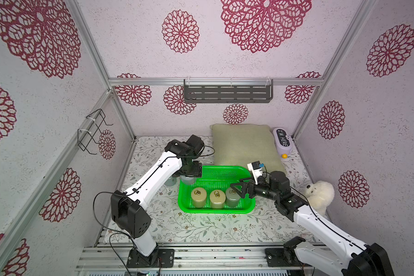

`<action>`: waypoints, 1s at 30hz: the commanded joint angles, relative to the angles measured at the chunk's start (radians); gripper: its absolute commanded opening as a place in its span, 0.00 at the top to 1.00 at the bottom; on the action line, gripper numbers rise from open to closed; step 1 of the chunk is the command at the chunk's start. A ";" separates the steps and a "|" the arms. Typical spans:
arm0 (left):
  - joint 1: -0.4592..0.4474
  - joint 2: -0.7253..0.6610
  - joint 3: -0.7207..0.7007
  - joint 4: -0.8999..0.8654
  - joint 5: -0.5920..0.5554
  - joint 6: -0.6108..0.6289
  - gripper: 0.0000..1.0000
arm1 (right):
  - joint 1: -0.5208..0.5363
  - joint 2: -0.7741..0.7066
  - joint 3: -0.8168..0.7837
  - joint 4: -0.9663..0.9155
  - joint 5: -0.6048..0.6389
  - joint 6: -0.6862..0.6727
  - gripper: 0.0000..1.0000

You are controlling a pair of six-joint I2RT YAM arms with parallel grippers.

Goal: Take the tea canister out of the basket
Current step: Place the tea canister at the center of the board.

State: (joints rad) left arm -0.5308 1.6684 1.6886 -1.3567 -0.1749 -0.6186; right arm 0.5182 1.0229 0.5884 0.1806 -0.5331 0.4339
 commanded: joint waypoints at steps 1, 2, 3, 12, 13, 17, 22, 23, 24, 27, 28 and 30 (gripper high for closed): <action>0.038 -0.091 -0.052 0.021 -0.032 -0.012 0.31 | 0.046 0.030 0.023 0.054 0.037 -0.024 0.01; 0.047 -0.112 -0.079 0.026 -0.031 -0.012 0.31 | 0.061 0.043 0.026 0.063 0.045 -0.021 0.01; 0.062 -0.131 -0.108 0.032 -0.031 -0.015 0.31 | 0.078 0.058 0.030 0.070 0.055 -0.020 0.01; 0.225 -0.260 -0.307 0.089 -0.005 -0.004 0.31 | 0.185 0.132 0.052 0.085 0.117 -0.026 0.01; 0.245 -0.265 -0.321 0.099 -0.001 0.003 0.31 | 0.187 0.133 0.053 0.084 0.119 -0.027 0.01; 0.302 -0.253 -0.375 0.143 0.031 0.023 0.30 | 0.194 0.130 0.054 0.082 0.125 -0.031 0.01; 0.328 -0.188 -0.421 0.204 0.058 0.037 0.30 | 0.198 0.130 0.051 0.080 0.136 -0.034 0.01; 0.335 -0.171 -0.427 0.218 0.063 0.042 0.30 | 0.198 0.130 0.051 0.080 0.135 -0.035 0.01; 0.341 -0.160 -0.432 0.230 0.070 0.044 0.30 | 0.198 0.129 0.050 0.077 0.136 -0.039 0.01; 0.354 -0.119 -0.441 0.265 0.077 0.057 0.30 | 0.198 0.127 0.049 0.074 0.143 -0.042 0.01; 0.357 -0.108 -0.442 0.274 0.077 0.058 0.30 | 0.198 0.126 0.049 0.073 0.144 -0.041 0.01; 0.361 -0.083 -0.444 0.289 0.085 0.061 0.30 | 0.198 0.124 0.050 0.071 0.146 -0.043 0.01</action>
State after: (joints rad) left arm -0.1825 1.5776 1.2381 -1.1358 -0.1024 -0.5762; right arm 0.7105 1.1603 0.6109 0.2279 -0.4042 0.4175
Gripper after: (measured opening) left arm 0.858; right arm 0.992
